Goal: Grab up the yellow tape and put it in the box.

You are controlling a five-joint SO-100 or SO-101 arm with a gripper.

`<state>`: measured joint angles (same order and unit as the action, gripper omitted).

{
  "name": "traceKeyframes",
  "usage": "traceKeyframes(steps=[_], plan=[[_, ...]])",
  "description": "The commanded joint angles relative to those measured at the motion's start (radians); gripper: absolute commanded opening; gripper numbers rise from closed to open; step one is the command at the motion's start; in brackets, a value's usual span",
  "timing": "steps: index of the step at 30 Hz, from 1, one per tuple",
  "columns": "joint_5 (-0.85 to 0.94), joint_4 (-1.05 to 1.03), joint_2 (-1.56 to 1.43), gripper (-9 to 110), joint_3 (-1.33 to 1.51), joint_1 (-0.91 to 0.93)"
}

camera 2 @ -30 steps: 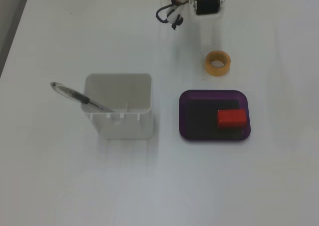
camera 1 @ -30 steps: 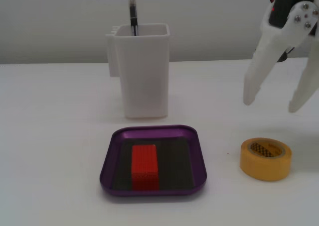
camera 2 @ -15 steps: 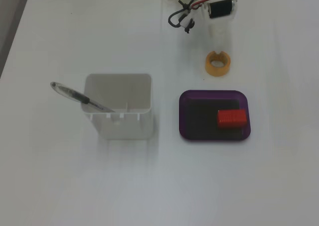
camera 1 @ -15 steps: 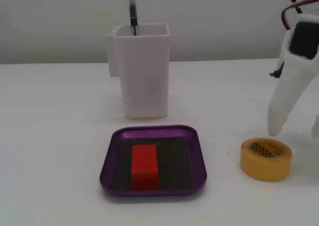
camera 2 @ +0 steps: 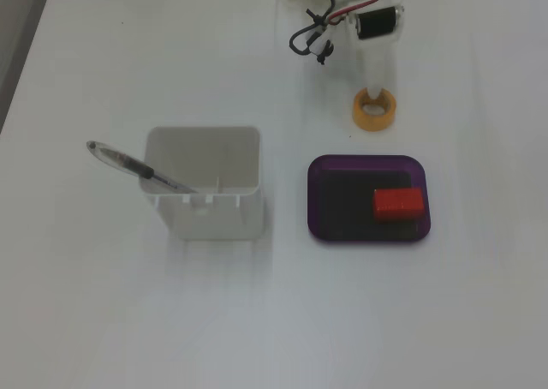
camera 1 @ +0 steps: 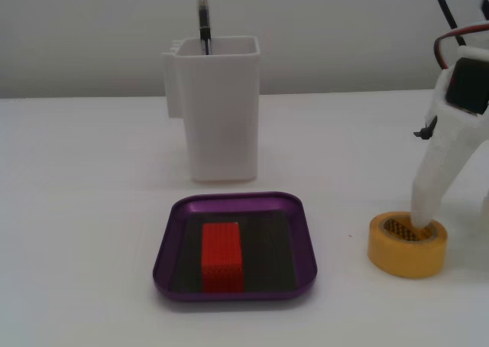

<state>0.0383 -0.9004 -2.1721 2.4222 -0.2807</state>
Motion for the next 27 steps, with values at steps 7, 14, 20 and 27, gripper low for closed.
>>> traceKeyframes(steps=[7,14,20,27], plan=[[0.008,0.014,0.192,17,-0.026,-0.005],[-0.005,0.061,0.308,-1,-0.097,-0.009],[-0.006,0.06,0.275,-1,-0.23,0.006],[0.006,0.06,0.147,-1,-0.433,0.101]])
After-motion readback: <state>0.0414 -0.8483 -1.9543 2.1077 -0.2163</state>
